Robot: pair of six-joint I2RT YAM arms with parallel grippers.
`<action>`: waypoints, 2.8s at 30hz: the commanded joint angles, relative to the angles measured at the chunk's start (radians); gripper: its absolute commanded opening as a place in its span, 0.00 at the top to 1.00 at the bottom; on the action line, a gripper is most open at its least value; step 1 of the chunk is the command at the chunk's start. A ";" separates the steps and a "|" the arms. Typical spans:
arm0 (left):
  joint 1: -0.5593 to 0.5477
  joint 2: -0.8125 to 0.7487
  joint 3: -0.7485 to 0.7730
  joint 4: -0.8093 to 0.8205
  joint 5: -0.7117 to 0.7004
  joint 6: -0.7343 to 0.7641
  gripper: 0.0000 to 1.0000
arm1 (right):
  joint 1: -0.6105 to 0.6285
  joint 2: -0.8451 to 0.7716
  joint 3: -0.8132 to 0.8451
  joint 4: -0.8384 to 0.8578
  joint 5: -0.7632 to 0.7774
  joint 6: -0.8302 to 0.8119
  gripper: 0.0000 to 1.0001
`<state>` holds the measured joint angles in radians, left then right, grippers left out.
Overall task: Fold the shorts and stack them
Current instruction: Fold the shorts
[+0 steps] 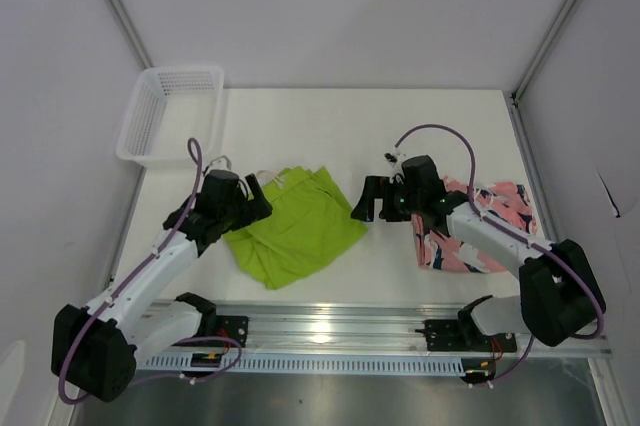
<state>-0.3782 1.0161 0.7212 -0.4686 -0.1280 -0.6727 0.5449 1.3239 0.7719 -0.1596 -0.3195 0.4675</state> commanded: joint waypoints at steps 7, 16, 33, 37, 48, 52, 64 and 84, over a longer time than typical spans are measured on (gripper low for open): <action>0.005 -0.175 -0.179 -0.120 -0.019 -0.114 0.01 | -0.148 0.246 0.119 0.044 -0.357 -0.093 0.00; 0.002 -0.363 -0.299 -0.067 0.073 -0.157 0.01 | -0.129 0.414 0.171 0.149 -0.395 -0.052 0.00; -0.004 -0.248 -0.324 -0.036 0.056 -0.162 0.01 | -0.059 0.682 0.290 0.278 -0.457 0.017 0.51; -0.004 -0.241 -0.356 0.014 0.106 -0.153 0.01 | -0.060 0.681 0.279 0.311 -0.434 0.040 0.97; -0.005 -0.199 -0.244 0.036 0.096 -0.061 0.01 | -0.192 0.442 -0.005 0.509 -0.222 0.138 1.00; -0.004 -0.205 -0.236 0.073 0.102 -0.033 0.01 | -0.192 0.432 -0.022 0.535 -0.234 0.138 1.00; 0.038 0.057 -0.253 0.406 0.186 0.031 0.01 | -0.172 0.506 -0.017 0.597 -0.312 0.165 1.00; 0.117 0.263 -0.298 0.720 0.258 0.021 0.01 | -0.163 0.547 0.003 0.606 -0.355 0.174 1.00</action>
<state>-0.2668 1.2469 0.4355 0.1093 0.0704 -0.6464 0.3706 1.8465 0.7540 0.4179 -0.6453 0.6456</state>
